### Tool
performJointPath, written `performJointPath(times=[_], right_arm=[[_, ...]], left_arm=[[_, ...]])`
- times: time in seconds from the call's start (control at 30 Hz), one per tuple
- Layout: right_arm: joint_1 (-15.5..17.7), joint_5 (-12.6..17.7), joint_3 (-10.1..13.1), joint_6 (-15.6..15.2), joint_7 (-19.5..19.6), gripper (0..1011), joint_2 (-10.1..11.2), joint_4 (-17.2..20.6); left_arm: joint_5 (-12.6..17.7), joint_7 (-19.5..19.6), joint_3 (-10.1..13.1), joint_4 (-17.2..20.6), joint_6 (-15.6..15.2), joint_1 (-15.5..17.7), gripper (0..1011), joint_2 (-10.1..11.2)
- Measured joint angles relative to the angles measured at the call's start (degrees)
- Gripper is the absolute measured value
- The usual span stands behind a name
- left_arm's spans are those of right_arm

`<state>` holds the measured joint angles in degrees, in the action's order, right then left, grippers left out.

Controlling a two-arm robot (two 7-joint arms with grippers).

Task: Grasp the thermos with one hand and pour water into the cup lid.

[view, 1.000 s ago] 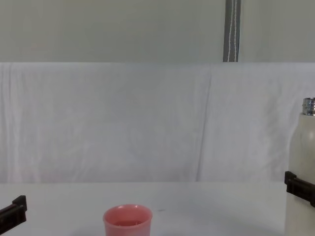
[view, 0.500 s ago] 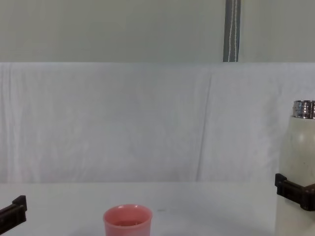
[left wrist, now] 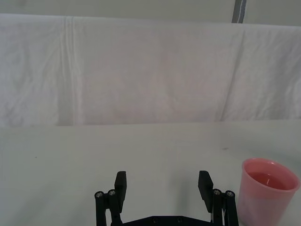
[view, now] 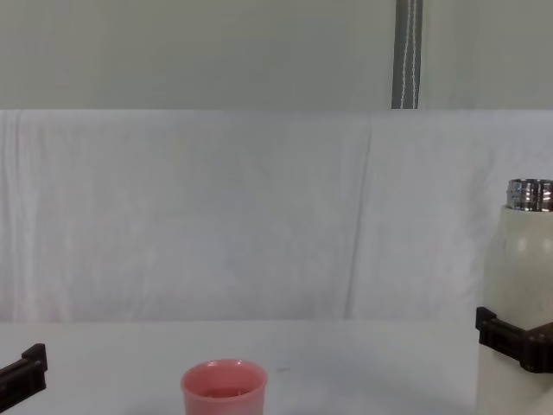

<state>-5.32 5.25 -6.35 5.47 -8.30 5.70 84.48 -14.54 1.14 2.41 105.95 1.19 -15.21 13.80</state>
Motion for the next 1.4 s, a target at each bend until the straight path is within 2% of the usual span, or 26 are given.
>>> performJointPath(times=[1.4], right_arm=[[-0.2, 1.3, -1.2, 1.1, -0.6, 950, -0.2, -1.0]], left_arm=[[0.0, 0.0, 0.0, 0.0, 0.0, 0.0, 1001, 0.0]])
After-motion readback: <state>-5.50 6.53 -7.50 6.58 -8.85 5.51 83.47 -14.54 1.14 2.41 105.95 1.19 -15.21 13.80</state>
